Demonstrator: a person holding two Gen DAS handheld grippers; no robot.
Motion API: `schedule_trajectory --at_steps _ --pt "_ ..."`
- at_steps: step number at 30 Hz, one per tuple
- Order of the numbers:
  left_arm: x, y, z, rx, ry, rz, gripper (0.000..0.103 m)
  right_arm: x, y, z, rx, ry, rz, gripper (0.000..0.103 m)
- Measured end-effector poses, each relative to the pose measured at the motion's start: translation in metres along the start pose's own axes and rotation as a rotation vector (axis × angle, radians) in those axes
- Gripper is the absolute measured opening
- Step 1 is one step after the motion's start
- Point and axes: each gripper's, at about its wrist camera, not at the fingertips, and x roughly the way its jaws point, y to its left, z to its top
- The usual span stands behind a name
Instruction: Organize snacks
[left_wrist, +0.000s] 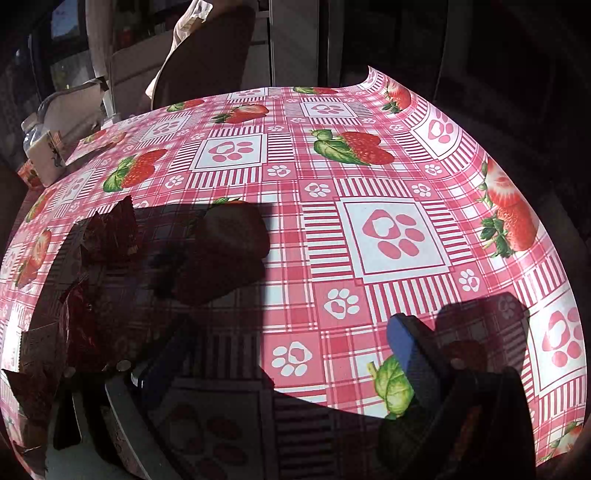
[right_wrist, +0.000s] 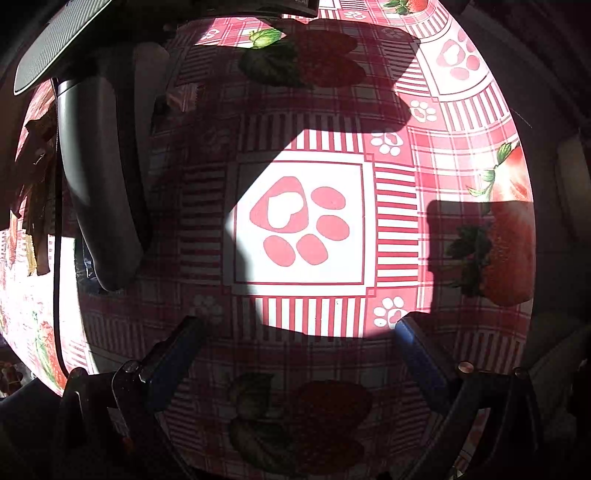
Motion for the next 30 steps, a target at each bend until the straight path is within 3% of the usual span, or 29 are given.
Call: schedule_trajectory --at_steps 14,30 --pt "0.0 0.0 0.0 0.0 0.0 0.0 0.103 0.001 0.001 0.007 -0.007 0.055 0.008 0.103" --pt "0.0 0.0 0.0 0.0 0.0 0.0 0.103 0.005 0.005 0.02 -0.009 0.047 -0.001 0.103"
